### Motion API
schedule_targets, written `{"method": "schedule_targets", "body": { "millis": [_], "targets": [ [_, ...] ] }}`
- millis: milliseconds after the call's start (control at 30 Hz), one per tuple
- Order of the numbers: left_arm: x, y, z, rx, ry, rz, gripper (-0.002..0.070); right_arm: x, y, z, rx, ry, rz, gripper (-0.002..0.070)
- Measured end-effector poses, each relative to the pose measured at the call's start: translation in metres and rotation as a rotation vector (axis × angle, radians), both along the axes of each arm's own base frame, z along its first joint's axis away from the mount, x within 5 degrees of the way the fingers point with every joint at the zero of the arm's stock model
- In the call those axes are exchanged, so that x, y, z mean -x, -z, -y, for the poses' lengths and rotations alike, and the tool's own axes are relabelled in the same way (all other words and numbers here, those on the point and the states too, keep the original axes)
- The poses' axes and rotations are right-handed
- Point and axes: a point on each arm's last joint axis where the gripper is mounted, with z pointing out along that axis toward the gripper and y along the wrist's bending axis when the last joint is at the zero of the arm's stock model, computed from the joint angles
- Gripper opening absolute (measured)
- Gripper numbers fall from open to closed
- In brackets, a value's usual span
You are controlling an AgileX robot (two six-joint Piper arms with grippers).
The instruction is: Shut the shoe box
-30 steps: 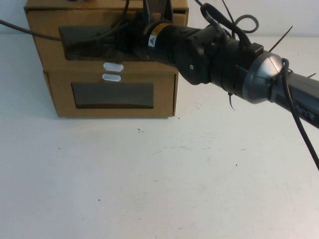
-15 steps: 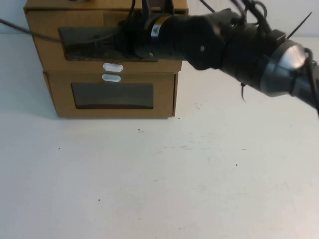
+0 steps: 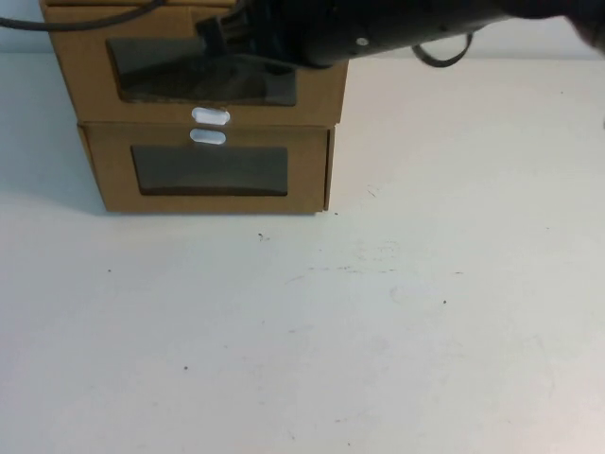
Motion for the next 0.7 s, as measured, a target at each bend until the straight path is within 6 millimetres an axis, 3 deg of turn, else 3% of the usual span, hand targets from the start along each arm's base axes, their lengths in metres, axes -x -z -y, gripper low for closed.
{"method": "schedule_targets", "body": {
  "millis": [167, 300, 500, 700],
  "targets": [
    [0.042, -0.021, -0.012, 0.014, -0.042, 0.107, -0.0002, 0.039, -0.025, 0.041, 0.053, 0.047, 0.012, -0.0011],
    [0.089, -0.015, -0.021, 0.036, -0.084, 0.165, -0.0002, 0.078, -0.027, 0.079, 0.089, 0.092, 0.009, -0.0011],
    [0.182, 0.030, -0.033, 0.083, -0.093, 0.245, -0.0002, 0.157, -0.015, 0.149, 0.046, 0.134, 0.007, -0.0011],
    [0.263, 0.103, -0.041, 0.150, -0.075, 0.353, -0.0002, 0.216, 0.032, 0.200, -0.004, 0.181, -0.030, -0.0011]
  ]
}}
